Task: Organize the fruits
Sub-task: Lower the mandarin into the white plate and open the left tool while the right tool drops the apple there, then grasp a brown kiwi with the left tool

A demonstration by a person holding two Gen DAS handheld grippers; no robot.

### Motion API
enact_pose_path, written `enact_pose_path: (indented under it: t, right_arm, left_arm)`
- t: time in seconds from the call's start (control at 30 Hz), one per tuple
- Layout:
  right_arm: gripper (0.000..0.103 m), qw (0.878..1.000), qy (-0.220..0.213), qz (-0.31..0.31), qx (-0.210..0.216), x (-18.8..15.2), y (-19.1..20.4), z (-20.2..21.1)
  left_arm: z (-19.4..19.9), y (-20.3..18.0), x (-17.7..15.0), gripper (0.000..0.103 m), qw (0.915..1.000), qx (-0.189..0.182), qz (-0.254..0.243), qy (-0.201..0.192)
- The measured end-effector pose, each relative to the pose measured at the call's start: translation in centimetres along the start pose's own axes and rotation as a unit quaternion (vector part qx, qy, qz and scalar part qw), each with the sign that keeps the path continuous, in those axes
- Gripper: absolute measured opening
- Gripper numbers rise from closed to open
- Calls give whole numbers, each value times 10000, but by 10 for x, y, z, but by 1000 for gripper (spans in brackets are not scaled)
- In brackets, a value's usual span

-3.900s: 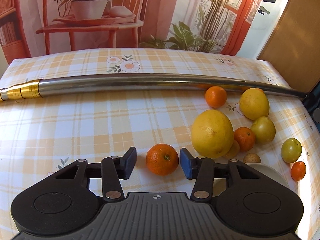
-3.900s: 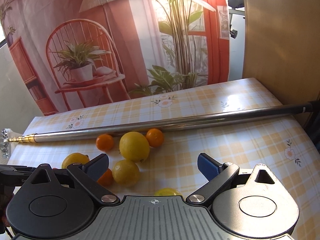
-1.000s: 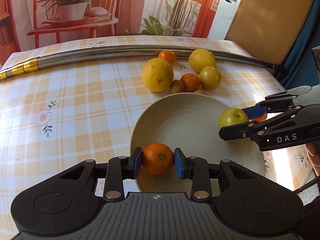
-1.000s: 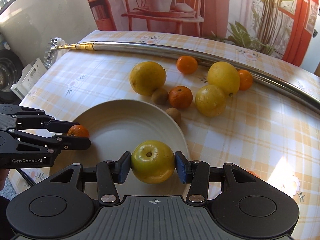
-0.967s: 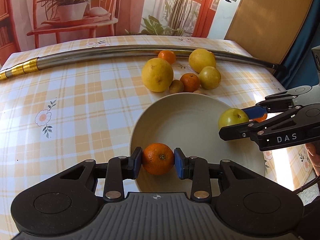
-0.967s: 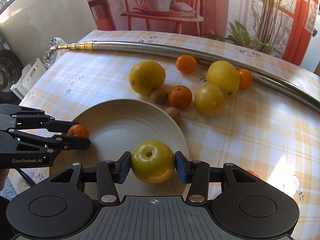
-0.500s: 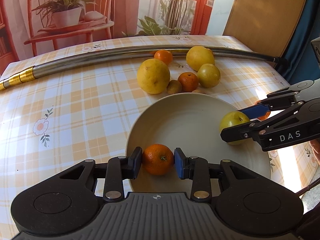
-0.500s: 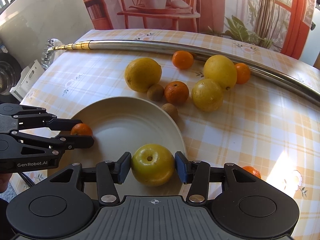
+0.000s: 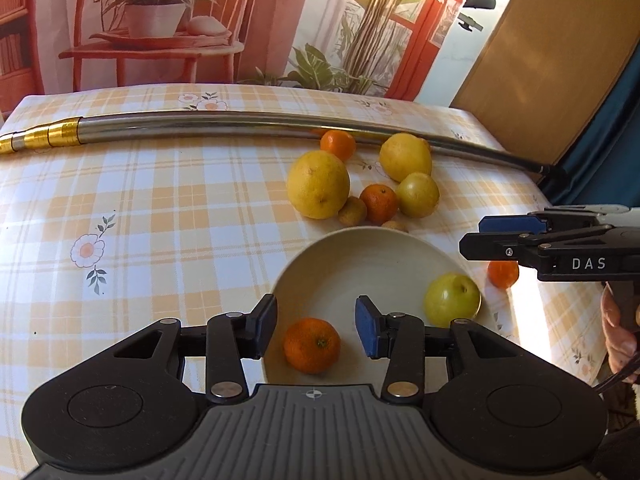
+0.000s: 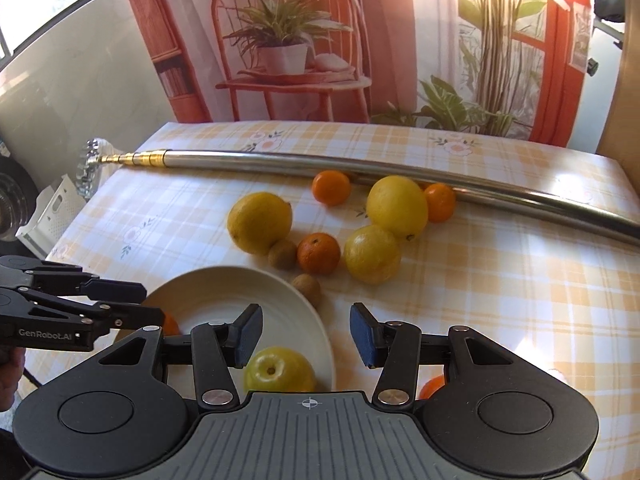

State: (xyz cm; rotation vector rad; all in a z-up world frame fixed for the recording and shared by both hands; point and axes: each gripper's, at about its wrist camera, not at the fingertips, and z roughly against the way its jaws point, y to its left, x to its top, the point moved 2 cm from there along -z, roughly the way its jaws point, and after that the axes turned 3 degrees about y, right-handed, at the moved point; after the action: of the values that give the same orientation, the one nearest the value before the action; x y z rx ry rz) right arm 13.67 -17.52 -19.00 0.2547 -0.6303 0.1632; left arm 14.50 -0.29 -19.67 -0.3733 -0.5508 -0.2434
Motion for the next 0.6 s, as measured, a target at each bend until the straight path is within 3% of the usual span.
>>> enact_pose_path:
  t: [0.27, 0.47, 0.53, 0.6]
  right_arm:
    - [51, 9927, -582, -787, -706, 16, -45, 17]
    - [51, 9900, -595, -1059, -712, 10, -62, 15]
    - [51, 9900, -591, -1085, -681, 9, -63, 14]
    - [51, 9900, -593, -1088, -667, 7, -63, 14]
  left_arm:
    - [-5, -2, 32, 44, 9997, -101, 228, -52]
    - [-33, -14, 45, 43, 9990, -254, 309, 191]
    - [-44, -16, 49, 36, 9989, -250, 304, 263]
    - [-52, -18, 52, 36, 9986, -262, 307, 329]
